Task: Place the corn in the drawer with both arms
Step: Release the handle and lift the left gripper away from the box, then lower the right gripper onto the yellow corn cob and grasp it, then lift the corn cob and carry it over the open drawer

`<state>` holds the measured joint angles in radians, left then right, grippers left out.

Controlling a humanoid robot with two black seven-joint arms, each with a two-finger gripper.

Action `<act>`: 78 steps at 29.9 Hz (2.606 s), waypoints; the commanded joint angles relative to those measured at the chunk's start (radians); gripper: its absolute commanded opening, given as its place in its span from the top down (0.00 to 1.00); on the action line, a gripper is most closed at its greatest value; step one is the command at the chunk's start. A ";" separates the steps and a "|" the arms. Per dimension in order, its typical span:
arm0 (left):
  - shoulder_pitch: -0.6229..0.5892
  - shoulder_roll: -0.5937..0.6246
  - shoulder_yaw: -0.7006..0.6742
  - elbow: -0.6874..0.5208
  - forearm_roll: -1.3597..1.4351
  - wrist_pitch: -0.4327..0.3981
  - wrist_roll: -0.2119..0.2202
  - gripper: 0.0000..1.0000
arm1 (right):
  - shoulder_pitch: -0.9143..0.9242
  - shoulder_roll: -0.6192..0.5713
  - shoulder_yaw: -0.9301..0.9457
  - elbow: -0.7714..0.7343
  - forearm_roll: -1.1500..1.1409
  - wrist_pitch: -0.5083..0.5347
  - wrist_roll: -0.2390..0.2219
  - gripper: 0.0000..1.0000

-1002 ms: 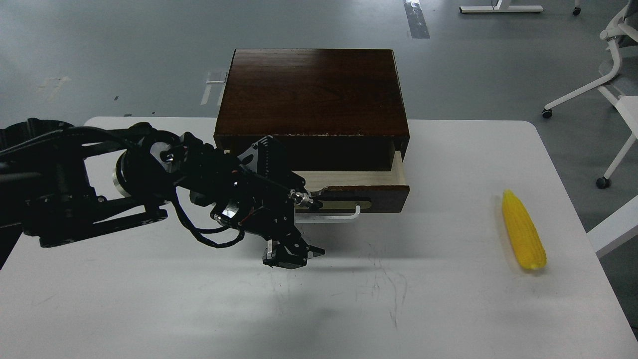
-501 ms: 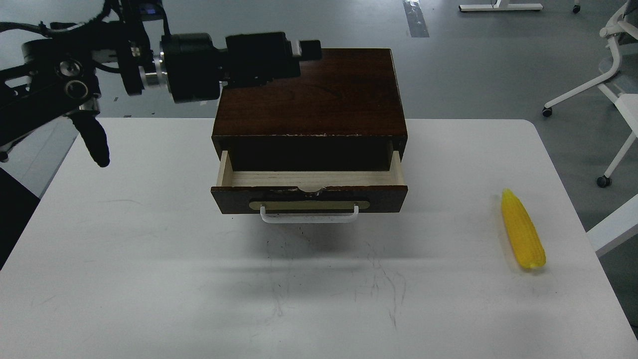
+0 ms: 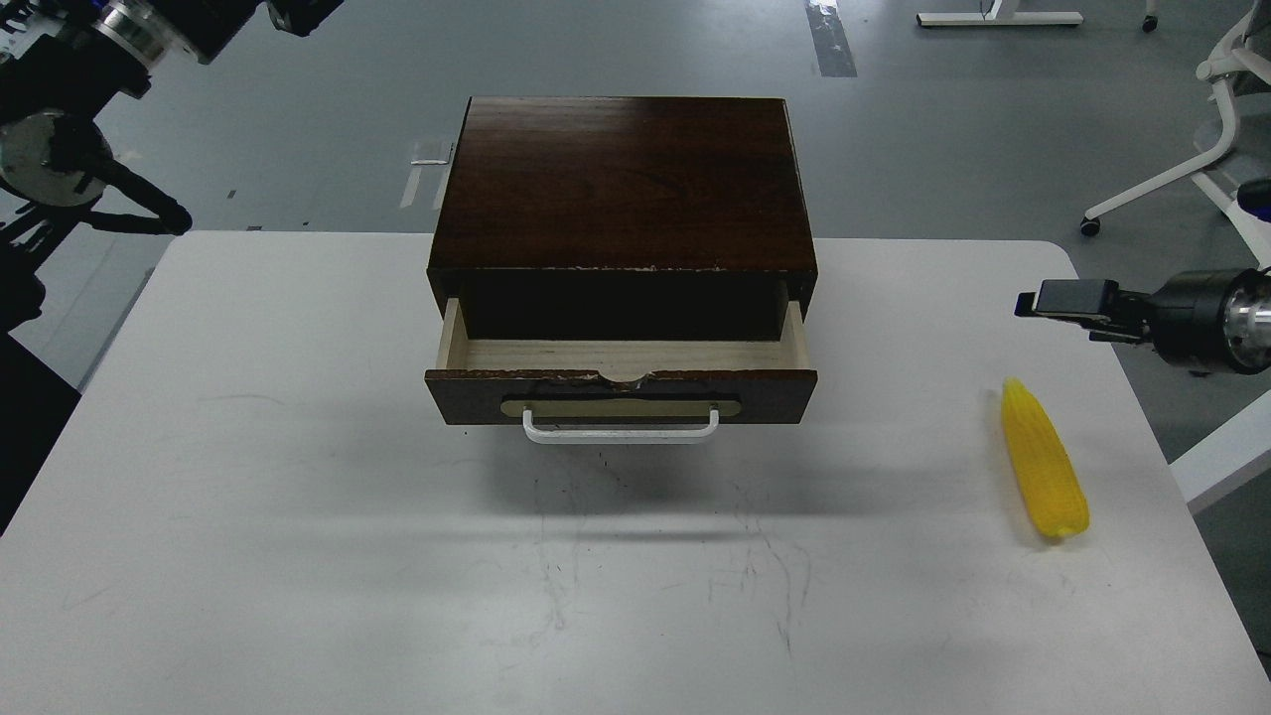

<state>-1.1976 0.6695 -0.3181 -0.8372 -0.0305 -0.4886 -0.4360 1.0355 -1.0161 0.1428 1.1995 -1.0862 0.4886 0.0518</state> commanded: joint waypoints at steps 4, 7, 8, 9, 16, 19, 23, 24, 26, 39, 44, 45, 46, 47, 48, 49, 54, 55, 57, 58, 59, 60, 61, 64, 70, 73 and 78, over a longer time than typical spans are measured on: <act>0.000 0.004 -0.010 0.003 -0.012 0.000 -0.001 0.02 | -0.023 0.001 -0.057 0.052 -0.086 0.000 -0.059 0.04; 0.000 0.004 -0.012 0.003 -0.014 0.000 -0.004 0.02 | -0.028 0.002 -0.060 0.068 -0.116 0.000 -0.133 0.07; 0.000 0.004 -0.012 0.003 -0.014 0.000 -0.004 0.02 | -0.032 0.004 -0.061 0.086 -0.132 0.000 -0.159 0.08; 0.000 0.004 -0.016 0.003 -0.015 0.000 -0.004 0.02 | -0.038 0.004 -0.066 0.097 -0.138 0.000 -0.167 0.08; 0.001 0.018 -0.039 0.003 -0.015 0.000 -0.007 0.02 | -0.055 0.036 -0.140 0.111 -0.178 0.000 -0.225 0.08; 0.001 0.028 -0.038 0.003 -0.015 0.000 -0.009 0.02 | -0.055 0.056 -0.167 0.100 -0.178 0.000 -0.283 0.06; 0.006 0.033 -0.038 0.003 -0.015 0.000 -0.010 0.02 | -0.060 0.060 -0.192 0.074 -0.178 -0.019 -0.290 0.06; 0.010 0.033 -0.038 0.003 -0.015 0.000 -0.010 0.02 | -0.060 0.077 -0.196 0.068 -0.178 -0.022 -0.290 0.06; 0.012 0.033 -0.038 0.003 -0.015 0.000 -0.010 0.02 | -0.058 0.102 -0.200 0.057 -0.176 -0.024 -0.290 0.06; 0.038 0.032 -0.039 0.003 -0.015 0.000 -0.010 0.02 | -0.060 0.148 -0.193 0.014 -0.149 -0.041 -0.273 0.08; 0.043 0.032 -0.039 0.003 -0.015 0.000 -0.010 0.02 | -0.061 0.179 -0.196 -0.006 -0.138 -0.042 -0.271 0.10; 0.044 0.033 -0.039 0.004 -0.015 0.000 -0.010 0.02 | -0.063 0.183 -0.198 -0.012 -0.124 -0.045 -0.271 0.14; 0.044 0.033 -0.039 0.003 -0.015 0.000 -0.010 0.02 | -0.064 0.186 -0.201 -0.014 -0.118 -0.044 -0.270 0.18; 0.049 0.036 -0.039 0.003 -0.015 0.000 -0.010 0.02 | -0.066 0.189 -0.201 -0.014 -0.115 -0.044 -0.270 0.26; 0.050 0.039 -0.039 0.004 -0.015 0.000 -0.010 0.02 | -0.069 0.189 -0.201 -0.014 -0.113 -0.044 -0.270 0.32; 0.050 0.039 -0.039 0.004 -0.015 0.000 -0.010 0.02 | -0.071 0.189 -0.201 -0.014 -0.115 -0.042 -0.271 0.41; 0.053 0.045 -0.039 0.004 -0.014 0.000 -0.010 0.02 | -0.077 0.183 -0.195 -0.012 -0.113 -0.044 -0.273 0.84; 0.053 0.047 -0.039 0.004 -0.014 0.000 -0.010 0.02 | -0.077 0.182 -0.192 -0.012 -0.112 -0.044 -0.273 0.84; 0.053 0.047 -0.039 0.004 -0.014 0.000 -0.010 0.02 | -0.055 0.176 -0.171 -0.006 -0.101 -0.044 -0.270 0.84; 0.053 0.047 -0.039 0.004 -0.014 0.000 -0.010 0.02 | -0.046 0.172 -0.158 -0.006 -0.097 -0.039 -0.270 0.84; 0.053 0.048 -0.039 0.004 -0.014 0.000 -0.010 0.02 | -0.026 0.156 -0.119 -0.006 -0.094 -0.032 -0.268 0.84; 0.053 0.050 -0.039 0.004 -0.014 0.000 -0.010 0.02 | -0.015 0.145 -0.106 -0.006 -0.093 -0.028 -0.267 0.84; 0.053 0.052 -0.039 0.004 -0.014 0.000 -0.010 0.02 | -0.003 0.134 -0.095 -0.006 -0.093 -0.024 -0.262 0.83; 0.053 0.059 -0.039 0.004 -0.011 0.000 -0.009 0.02 | 0.098 0.090 -0.086 0.018 -0.093 0.000 -0.190 0.83; 0.052 0.059 -0.041 0.003 -0.006 0.000 -0.006 0.02 | 0.320 0.047 -0.086 0.153 -0.095 0.000 -0.132 0.82; 0.052 0.059 -0.041 0.001 -0.005 0.000 -0.004 0.02 | 0.469 0.056 -0.081 0.193 -0.095 0.000 -0.066 0.82; 0.052 0.061 -0.041 0.001 -0.005 0.000 -0.004 0.02 | 0.584 0.189 -0.081 0.203 -0.095 0.000 -0.053 0.82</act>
<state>-1.1459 0.7289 -0.3590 -0.8359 -0.0354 -0.4886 -0.4408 1.5581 -0.9200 0.0630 1.3937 -1.1813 0.4889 -0.0092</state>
